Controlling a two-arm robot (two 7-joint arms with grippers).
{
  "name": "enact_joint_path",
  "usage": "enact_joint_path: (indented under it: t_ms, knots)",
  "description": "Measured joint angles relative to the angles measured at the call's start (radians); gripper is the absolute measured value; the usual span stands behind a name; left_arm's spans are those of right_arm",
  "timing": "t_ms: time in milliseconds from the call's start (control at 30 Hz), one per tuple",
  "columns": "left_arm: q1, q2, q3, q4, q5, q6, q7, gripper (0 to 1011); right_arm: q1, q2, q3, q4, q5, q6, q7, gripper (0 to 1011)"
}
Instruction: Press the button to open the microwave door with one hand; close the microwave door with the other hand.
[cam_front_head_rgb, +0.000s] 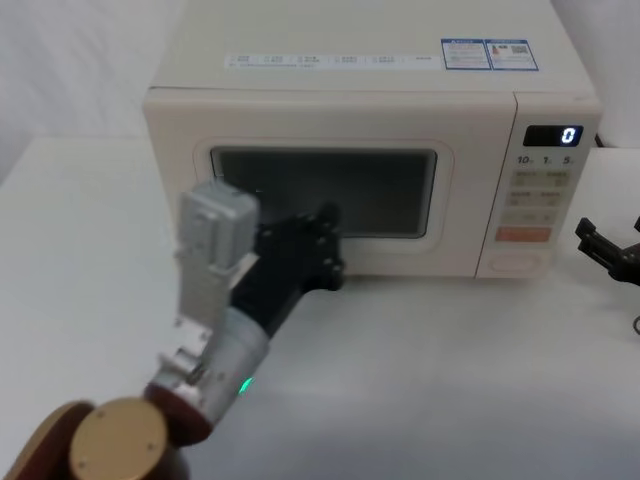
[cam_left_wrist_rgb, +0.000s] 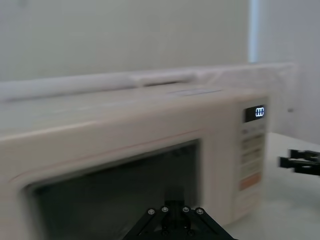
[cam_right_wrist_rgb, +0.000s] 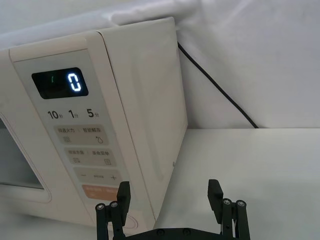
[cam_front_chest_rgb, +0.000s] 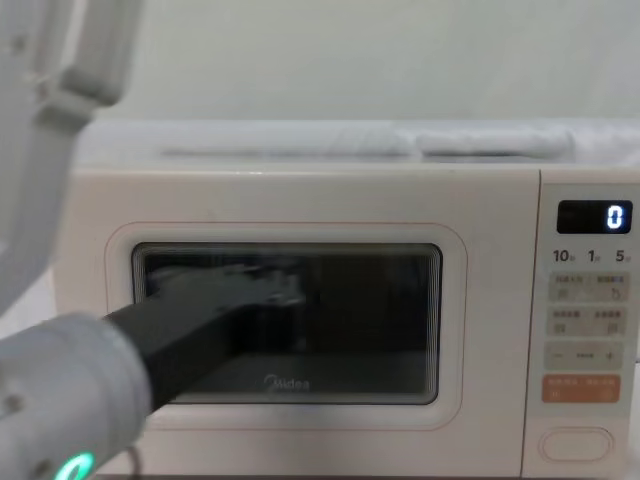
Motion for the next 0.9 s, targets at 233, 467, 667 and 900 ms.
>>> enact_joint_path:
  t_ms: [233,467,667,900]
  knots:
    - [0.095,-0.015,-0.099,-0.024,-0.002,-0.033,0.061,0,0.000,0.000,0.000,0.000,0.000,0.000,0.000,1002]
    - [0.149,-0.027,-0.200,-0.022,-0.013,-0.068,0.097,0,0.000,0.000,0.000,0.000,0.000,0.000,0.000,1002]
    - [0.168,-0.037,-0.269,0.010,-0.017,-0.099,0.109,0,0.000,0.000,0.000,0.000,0.000,0.000,0.000,1003]
    - [0.175,-0.047,-0.315,0.051,-0.015,-0.124,0.109,0,0.000,0.000,0.000,0.000,0.000,0.000,0.000,1003]
